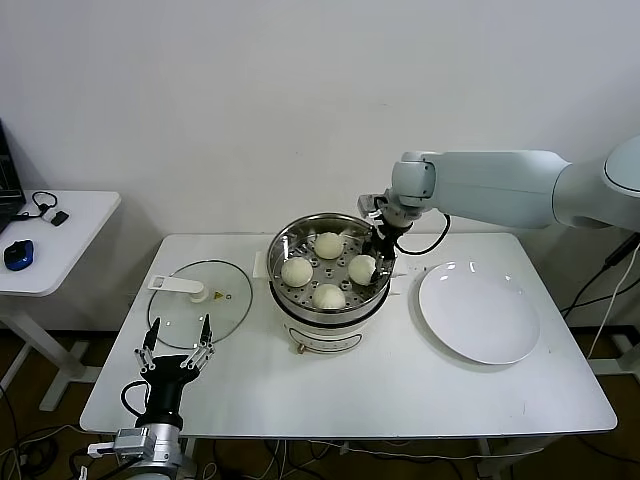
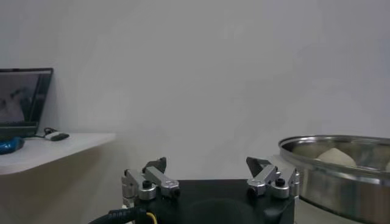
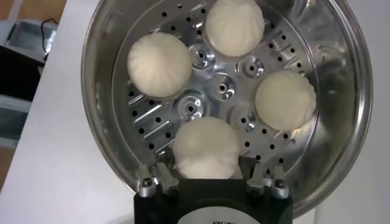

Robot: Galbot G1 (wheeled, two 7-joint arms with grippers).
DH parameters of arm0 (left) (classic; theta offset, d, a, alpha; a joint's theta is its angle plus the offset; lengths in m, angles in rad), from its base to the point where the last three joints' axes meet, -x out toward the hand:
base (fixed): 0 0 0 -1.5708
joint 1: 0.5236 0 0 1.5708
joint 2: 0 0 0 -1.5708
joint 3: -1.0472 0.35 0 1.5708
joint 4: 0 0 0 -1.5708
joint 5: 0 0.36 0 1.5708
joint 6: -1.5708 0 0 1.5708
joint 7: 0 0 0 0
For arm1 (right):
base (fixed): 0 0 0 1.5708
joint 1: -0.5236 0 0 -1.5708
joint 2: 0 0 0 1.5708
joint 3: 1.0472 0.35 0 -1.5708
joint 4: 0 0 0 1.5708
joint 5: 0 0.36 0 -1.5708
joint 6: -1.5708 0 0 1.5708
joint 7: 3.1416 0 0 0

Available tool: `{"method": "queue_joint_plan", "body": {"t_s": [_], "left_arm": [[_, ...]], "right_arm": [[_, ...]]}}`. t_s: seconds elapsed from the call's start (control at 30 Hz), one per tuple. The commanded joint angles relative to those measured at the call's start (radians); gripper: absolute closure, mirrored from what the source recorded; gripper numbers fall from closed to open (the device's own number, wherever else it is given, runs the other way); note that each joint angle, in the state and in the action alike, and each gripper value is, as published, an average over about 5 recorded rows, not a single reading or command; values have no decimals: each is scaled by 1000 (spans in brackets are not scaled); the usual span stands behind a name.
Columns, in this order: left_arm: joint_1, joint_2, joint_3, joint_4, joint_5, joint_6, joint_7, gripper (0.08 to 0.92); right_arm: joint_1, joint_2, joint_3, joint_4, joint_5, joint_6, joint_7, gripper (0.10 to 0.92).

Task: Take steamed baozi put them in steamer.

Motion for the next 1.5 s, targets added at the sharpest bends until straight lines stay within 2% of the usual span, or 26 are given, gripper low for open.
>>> {"method": "queue_joint_plan", "body": {"t_s": [0.03,0.17,0.4,0.6,0.83,1.03,1.2,1.33,1.5], "left_arm": [[2,3,-5,-5,-4,-1,-1,177],[4,3,-5,-12,-5,0,-1,177],[15,8,1,-35,-2,5,1,177],[26,18,5,-48,1,4,1,177],[30,22,8,-55,10,6,4,177],[35,24,10,-56,18,5,5,177],[32,23,13,-49,26,5,6,177],[32,22,20,-45,35,5,10,177],[30,20,28,-34,49,5,12,177]], "right_arm": [[-4,-1,8,3,1,-8,34,268],[26,-14,16,15,22,-12,46,209],[108,-102,50,84,54,-39,120,203],[95,-273,180,244,41,-137,400,203],[-88,-512,431,451,38,-233,730,203],[-422,-712,782,628,12,-201,935,203],[-935,-850,1263,767,-39,-110,1024,203],[-1445,-856,1746,849,-140,-48,1048,203],[-1941,-728,2226,897,-281,40,1043,203]]}}
